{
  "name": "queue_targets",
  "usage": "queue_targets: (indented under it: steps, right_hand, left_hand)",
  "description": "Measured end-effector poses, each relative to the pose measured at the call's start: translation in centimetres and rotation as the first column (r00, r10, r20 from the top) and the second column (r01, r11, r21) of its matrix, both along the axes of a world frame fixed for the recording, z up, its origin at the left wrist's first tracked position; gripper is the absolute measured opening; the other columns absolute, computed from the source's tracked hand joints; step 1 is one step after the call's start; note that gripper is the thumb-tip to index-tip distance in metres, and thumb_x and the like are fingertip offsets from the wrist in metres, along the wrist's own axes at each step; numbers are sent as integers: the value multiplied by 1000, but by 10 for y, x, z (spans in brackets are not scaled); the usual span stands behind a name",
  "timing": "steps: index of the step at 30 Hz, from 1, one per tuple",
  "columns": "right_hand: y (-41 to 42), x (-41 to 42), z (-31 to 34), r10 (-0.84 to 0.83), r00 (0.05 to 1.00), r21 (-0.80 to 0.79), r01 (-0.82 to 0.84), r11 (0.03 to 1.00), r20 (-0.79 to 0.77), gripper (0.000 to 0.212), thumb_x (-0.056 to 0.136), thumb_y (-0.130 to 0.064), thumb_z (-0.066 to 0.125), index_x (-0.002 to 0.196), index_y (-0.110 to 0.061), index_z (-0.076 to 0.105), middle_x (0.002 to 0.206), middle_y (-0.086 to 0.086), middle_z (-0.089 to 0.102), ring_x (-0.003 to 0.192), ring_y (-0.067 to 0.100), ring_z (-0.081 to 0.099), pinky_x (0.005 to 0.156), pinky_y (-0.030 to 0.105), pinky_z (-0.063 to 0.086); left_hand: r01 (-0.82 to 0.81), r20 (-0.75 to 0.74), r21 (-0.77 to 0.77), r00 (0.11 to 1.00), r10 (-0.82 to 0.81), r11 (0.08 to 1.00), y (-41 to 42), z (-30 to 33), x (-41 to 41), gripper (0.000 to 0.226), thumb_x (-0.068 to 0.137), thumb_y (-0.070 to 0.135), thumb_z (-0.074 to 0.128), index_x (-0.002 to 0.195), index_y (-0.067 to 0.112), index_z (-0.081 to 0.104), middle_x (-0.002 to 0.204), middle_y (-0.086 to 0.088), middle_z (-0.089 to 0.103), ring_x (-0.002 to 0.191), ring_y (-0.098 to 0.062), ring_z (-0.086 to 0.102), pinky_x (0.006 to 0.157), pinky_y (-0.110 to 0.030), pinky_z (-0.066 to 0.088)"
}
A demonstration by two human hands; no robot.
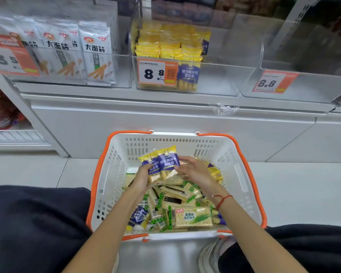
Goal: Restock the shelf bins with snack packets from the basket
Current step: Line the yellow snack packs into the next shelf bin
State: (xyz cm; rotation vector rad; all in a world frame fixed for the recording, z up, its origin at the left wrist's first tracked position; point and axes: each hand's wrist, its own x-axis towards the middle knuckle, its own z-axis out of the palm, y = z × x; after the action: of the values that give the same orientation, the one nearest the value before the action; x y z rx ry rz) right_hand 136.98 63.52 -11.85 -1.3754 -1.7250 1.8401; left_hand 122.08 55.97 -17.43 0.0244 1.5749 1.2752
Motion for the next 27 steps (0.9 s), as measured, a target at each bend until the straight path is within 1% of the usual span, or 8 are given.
queue_targets:
  steps: [2, 6, 9, 13, 16, 19, 22, 27]
  right_hand:
    - [-10, -6, -9, -33, 998, 110, 28, 994, 48, 31, 84, -21, 71, 114, -25, 63, 89, -2, 69, 86, 11, 64, 84, 28, 49]
    - [-22, -16, -24, -73, 991, 252, 41, 967, 116, 31, 84, -24, 71, 114, -28, 65, 89, -1, 70, 81, 1, 59, 73, 11, 42]
    - [-26, -21, -31, -76, 987, 262, 37, 964, 139, 34, 84, -24, 71, 117, -24, 66, 84, 4, 73, 81, 14, 67, 83, 33, 53]
    - [-19, -16, -36, -30, 984, 257, -16, 966, 176, 35, 88, -26, 66, 123, -21, 62, 84, 2, 67, 86, 17, 65, 82, 31, 53]
    - [-8, -6, -34, 67, 991, 139, -83, 987, 118, 32, 94, -30, 56, 123, -17, 62, 87, -4, 65, 85, 9, 60, 75, 14, 48]
    - [16, 4, -41, 33, 976, 220, -82, 972, 216, 32, 98, -32, 47, 120, -14, 64, 106, -2, 65, 93, 17, 62, 80, 24, 51]
    - [48, 25, -56, -114, 851, 445, -150, 883, 512, 27, 96, -18, 48, 119, -14, 61, 107, 6, 64, 85, 23, 60, 69, 29, 48]
    - [84, 57, -92, 23, 430, 278, -623, 731, 903, 53, 88, -12, 58, 136, -4, 37, 142, 15, 36, 133, 30, 32, 105, 38, 37]
  left_hand:
    - [-13, 9, 38, 1000, 13, 999, 2, 11, 8, 28, 100, 31, 37, 96, 18, 61, 93, -8, 67, 80, -22, 61, 79, -36, 47]
    - [10, 9, 77, 1000, -10, 997, 3, 13, 18, 38, 101, 43, 31, 100, 21, 62, 90, -3, 70, 88, -20, 63, 76, -34, 49]
    - [37, 34, 94, 999, -41, 995, 3, 7, 21, 35, 100, 38, 38, 86, 22, 66, 71, 3, 72, 69, -13, 64, 65, -31, 46]
    - [86, 41, 73, 995, -89, 994, 6, -5, 27, 43, 78, 46, 61, 112, 19, 65, 122, -13, 61, 107, -26, 61, 84, -39, 48]
    - [84, 55, 79, 995, -89, 993, 7, -5, 33, 30, 89, 36, 54, 109, 16, 65, 111, -13, 66, 99, -26, 64, 77, -35, 50]
    - [57, 97, 78, 993, -65, 995, 9, -12, 36, 22, 96, 32, 48, 99, 18, 65, 99, -11, 70, 84, -25, 68, 89, -40, 51]
    - [11, 129, 62, 992, -19, 998, 12, -20, 35, 23, 95, 33, 51, 107, 17, 62, 107, -11, 67, 94, -26, 65, 97, -42, 48]
    - [-7, 169, 52, 986, -2, 999, 22, -39, 33, 31, 90, 38, 55, 112, 17, 62, 120, -12, 62, 110, -28, 60, 101, -46, 46]
